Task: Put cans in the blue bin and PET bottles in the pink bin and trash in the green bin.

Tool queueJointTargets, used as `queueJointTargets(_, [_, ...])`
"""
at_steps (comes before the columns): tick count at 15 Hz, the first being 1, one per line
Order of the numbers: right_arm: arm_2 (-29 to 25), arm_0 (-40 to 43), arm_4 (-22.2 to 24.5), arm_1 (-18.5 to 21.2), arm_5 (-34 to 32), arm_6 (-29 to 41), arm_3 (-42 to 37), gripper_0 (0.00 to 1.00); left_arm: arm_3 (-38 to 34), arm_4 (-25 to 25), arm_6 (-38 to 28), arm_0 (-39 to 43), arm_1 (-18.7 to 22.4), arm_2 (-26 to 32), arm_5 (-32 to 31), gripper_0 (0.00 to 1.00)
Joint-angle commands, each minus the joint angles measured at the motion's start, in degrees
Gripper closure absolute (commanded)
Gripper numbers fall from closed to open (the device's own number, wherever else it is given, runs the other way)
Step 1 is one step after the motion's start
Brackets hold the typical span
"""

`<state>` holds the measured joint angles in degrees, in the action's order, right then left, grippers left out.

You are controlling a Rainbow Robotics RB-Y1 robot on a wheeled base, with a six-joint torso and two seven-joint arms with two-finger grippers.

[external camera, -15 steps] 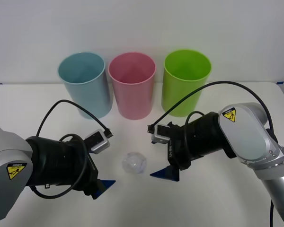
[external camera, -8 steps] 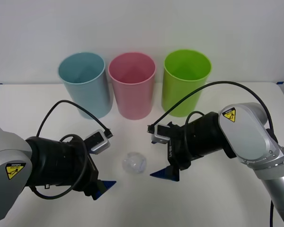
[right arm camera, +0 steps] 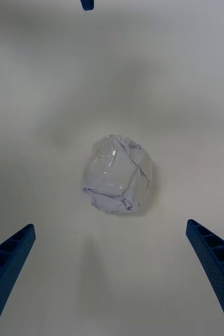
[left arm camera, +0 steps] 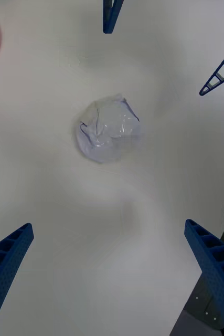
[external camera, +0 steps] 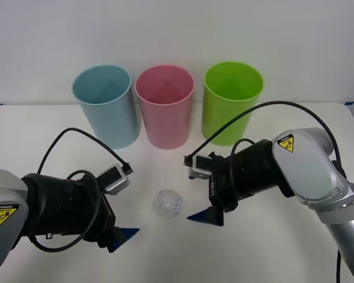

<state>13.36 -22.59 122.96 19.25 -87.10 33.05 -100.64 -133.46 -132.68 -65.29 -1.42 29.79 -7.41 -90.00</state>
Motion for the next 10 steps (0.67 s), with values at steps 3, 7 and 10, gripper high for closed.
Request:
queueJointTargets(3, [0.00,0.00,0.00,0.00,0.00,0.00,0.00,0.00,-1.28,2.34,0.52,2.21,0.00,3.27,0.00,0.00])
queueJointTargets(7, [0.00,0.00,0.00,0.00,0.00,0.00,0.00,0.00,-1.63,4.98,2.10,3.97,0.18,6.97,0.00,0.00])
queueJointTargets(10, [0.00,0.00,0.00,0.00,0.00,0.00,0.00,0.00,-2.07,6.29,3.42,5.55,0.18,9.43,0.00,0.00])
